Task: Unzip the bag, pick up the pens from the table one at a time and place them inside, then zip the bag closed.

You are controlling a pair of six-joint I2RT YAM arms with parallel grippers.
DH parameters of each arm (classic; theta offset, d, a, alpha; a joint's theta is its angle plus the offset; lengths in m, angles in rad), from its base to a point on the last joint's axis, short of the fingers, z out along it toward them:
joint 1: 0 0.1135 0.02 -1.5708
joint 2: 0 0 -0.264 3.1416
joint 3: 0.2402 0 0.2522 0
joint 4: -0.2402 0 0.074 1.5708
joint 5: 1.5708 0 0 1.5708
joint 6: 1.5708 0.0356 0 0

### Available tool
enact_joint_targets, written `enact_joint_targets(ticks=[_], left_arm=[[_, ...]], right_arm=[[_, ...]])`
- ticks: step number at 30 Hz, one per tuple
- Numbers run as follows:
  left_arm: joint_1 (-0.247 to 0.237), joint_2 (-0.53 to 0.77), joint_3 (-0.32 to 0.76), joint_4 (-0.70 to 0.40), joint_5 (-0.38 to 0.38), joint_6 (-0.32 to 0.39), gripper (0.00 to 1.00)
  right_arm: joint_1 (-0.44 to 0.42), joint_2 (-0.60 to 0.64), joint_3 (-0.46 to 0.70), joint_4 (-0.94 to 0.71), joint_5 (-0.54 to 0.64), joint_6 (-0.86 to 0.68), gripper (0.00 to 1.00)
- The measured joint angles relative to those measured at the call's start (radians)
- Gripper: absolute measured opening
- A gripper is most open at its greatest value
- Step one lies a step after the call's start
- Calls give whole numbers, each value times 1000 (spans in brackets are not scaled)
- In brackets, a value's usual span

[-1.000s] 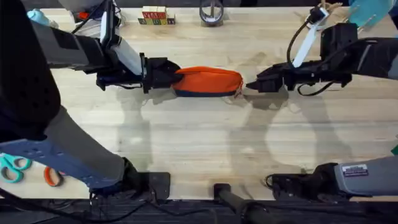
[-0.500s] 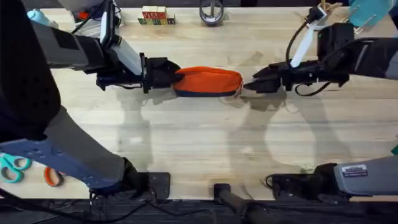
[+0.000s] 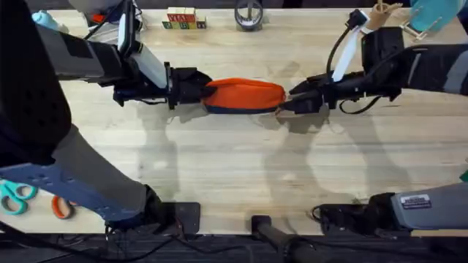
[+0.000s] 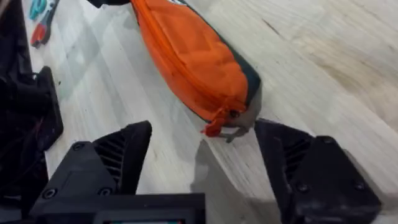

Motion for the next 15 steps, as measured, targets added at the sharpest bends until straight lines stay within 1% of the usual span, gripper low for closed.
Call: enact_joint_targets(ticks=[15], left_arm=[[0, 0, 0, 0, 0, 0, 41]], right_arm=[[8, 8, 2, 1, -1, 1, 997]])
